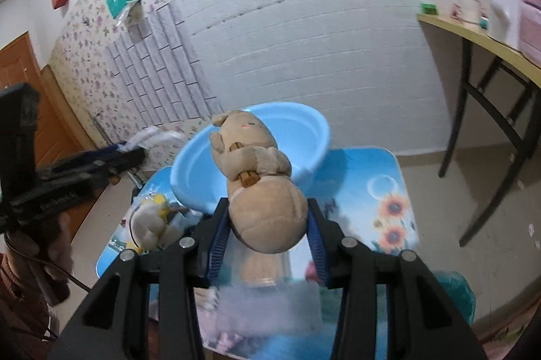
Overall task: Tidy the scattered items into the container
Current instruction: 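Carry hook and bear over the blue basin and open both tools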
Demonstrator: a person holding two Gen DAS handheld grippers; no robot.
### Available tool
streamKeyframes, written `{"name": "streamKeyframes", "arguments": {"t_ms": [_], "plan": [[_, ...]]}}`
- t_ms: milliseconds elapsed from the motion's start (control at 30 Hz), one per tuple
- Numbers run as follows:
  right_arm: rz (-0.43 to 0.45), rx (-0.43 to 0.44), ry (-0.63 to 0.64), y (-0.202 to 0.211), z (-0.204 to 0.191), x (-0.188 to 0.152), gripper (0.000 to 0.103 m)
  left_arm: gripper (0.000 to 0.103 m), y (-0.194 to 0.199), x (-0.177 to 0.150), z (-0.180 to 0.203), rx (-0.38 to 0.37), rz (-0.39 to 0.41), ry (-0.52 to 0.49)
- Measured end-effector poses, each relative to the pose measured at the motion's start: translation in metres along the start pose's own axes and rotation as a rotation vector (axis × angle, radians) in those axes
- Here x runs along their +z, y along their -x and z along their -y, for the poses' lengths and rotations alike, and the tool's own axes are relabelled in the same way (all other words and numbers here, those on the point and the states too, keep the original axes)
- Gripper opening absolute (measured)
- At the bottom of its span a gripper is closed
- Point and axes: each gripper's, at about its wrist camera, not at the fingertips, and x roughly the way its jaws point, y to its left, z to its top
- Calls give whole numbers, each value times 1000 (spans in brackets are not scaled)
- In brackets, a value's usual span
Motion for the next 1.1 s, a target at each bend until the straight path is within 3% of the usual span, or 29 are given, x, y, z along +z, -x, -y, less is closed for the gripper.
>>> {"name": "streamKeyframes", "arguments": {"t_ms": [267, 500, 933, 1100], "plan": [[-15, -15, 39, -35, -9, 28, 42, 56, -24, 18, -10, 57, -6, -25], [-76, -43, 77, -76, -18, 32, 42, 56, -57, 25, -32, 97, -36, 23], [-121, -95, 53, -103, -2, 32, 43, 56, -99, 16, -27, 76, -147, 7], [-134, -93, 37, -105, 0, 30, 44, 76, -100, 11, -26, 66, -153, 19]]}}
